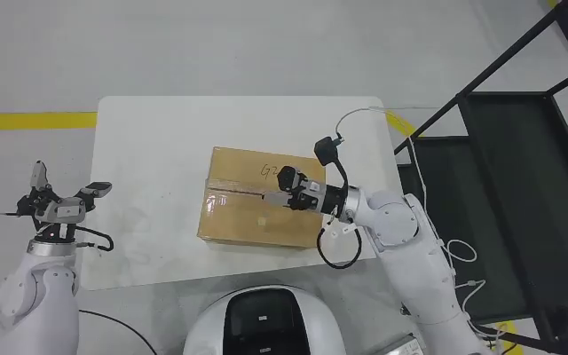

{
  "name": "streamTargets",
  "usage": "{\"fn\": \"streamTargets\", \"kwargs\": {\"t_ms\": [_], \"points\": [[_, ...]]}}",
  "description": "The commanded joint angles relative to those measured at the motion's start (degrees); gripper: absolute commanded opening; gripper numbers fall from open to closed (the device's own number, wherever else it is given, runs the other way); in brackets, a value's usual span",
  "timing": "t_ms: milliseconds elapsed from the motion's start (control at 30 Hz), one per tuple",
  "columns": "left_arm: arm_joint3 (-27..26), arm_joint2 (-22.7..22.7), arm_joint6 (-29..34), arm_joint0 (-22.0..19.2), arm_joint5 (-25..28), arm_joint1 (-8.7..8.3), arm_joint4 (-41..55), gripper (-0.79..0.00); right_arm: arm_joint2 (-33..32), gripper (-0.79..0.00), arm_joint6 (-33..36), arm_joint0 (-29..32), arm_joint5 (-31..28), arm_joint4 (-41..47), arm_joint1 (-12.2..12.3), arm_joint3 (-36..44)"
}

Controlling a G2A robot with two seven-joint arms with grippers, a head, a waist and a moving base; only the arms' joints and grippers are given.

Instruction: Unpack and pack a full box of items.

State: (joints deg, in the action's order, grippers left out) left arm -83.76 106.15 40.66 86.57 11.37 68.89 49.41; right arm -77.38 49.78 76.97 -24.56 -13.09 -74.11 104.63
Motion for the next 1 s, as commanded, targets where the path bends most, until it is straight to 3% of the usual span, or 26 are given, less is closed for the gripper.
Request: {"fn": "streamTargets", "kwargs": {"t_ms": [0, 333, 533, 667, 967], "points": [[0.0, 0.0, 0.0, 0.0, 0.0, 0.00, 0.0, 0.000, 0.0, 0.000, 0.0, 0.0, 0.0, 0.0, 0.0, 0.0], [0.0, 0.0, 0.0, 0.0, 0.0, 0.00, 0.0, 0.000, 1.6, 0.000, -0.4, -0.1, 1.9, 2.1, -0.2, -0.1], [0.0, 0.0, 0.0, 0.0, 0.0, 0.00, 0.0, 0.000, 8.9, 0.000, 1.8, -8.7, 11.1, 8.4, -1.2, -9.6], [0.0, 0.0, 0.0, 0.0, 0.0, 0.00, 0.0, 0.000, 14.0, 0.000, 4.8, -15.3, 12.2, 10.5, -2.1, -18.0], [0.0, 0.0, 0.0, 0.0, 0.0, 0.00, 0.0, 0.000, 22.4, 0.000, 2.0, -24.1, 10.2, 14.4, -4.6, -29.8]]}}
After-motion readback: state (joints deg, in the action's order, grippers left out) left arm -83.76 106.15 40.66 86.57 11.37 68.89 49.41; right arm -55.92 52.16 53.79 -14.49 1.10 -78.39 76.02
